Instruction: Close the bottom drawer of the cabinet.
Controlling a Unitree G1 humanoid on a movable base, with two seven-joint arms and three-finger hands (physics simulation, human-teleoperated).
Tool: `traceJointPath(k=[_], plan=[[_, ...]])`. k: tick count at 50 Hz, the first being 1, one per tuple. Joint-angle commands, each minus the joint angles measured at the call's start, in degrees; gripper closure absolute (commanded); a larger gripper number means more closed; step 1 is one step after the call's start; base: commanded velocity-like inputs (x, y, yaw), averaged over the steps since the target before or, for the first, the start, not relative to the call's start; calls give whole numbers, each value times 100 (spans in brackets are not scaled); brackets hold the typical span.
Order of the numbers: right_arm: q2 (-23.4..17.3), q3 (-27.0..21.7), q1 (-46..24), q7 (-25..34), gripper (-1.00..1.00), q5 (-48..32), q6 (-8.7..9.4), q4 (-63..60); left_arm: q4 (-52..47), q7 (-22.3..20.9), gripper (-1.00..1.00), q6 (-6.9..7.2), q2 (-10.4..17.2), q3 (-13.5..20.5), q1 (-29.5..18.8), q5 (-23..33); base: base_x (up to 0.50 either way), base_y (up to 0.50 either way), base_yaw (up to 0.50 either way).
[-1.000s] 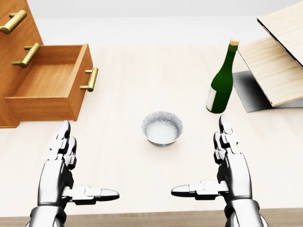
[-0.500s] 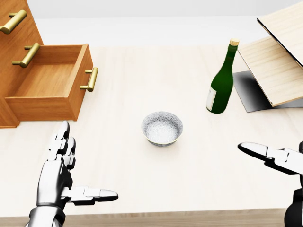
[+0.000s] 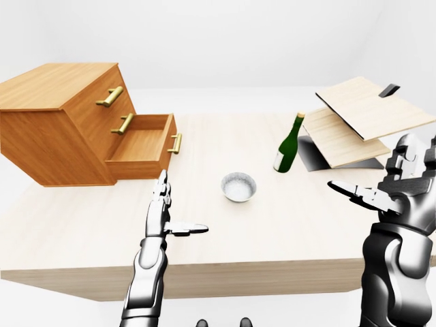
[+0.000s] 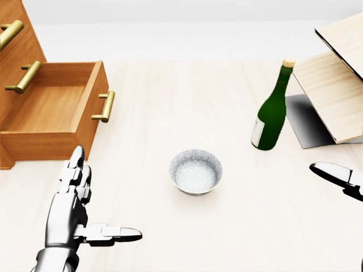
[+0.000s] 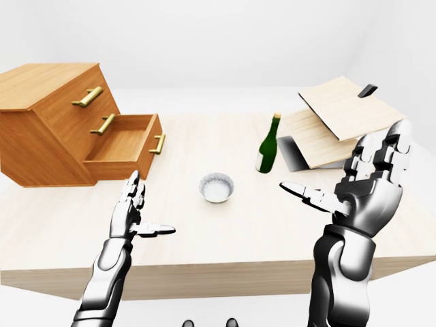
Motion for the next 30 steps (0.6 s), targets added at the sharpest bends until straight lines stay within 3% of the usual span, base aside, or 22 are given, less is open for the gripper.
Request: traceJointPath(k=[1,30], plan=[[-5,-6,-2,32,-100,-9,0,-66,73,1,-100,-24,0,-2,-29,-8,45,0,0],[112,-57,92,91,-100,132,0,-117,184,5,-100,-99,-2,-9,-31,-8,44,0,0]])
